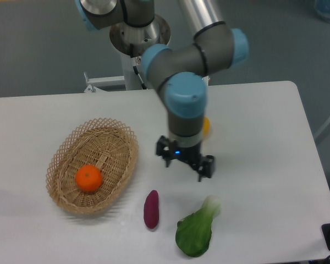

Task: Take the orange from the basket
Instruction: 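Move the open gripper over the wicker basket above the orange, then lower the gripper onto the orange and close it around the fruit, then lift the orange out of the basket and carry it toward the mango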

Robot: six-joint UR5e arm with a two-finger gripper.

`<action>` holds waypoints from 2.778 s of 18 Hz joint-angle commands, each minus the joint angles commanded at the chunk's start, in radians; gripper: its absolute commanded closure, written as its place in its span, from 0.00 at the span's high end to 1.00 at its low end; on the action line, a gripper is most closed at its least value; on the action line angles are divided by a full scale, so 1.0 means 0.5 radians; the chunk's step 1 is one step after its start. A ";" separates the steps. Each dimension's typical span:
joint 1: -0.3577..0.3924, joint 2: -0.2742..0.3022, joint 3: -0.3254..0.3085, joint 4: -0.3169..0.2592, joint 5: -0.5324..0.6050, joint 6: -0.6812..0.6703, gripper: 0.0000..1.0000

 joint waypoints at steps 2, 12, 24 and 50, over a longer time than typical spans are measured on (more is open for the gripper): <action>-0.086 -0.006 -0.006 0.003 0.003 -0.111 1.00; -0.442 -0.083 -0.104 0.015 -0.144 -0.215 1.00; -0.565 -0.202 -0.187 0.018 -0.169 -0.218 1.00; -0.427 -0.098 -0.144 0.092 -0.153 -0.369 0.31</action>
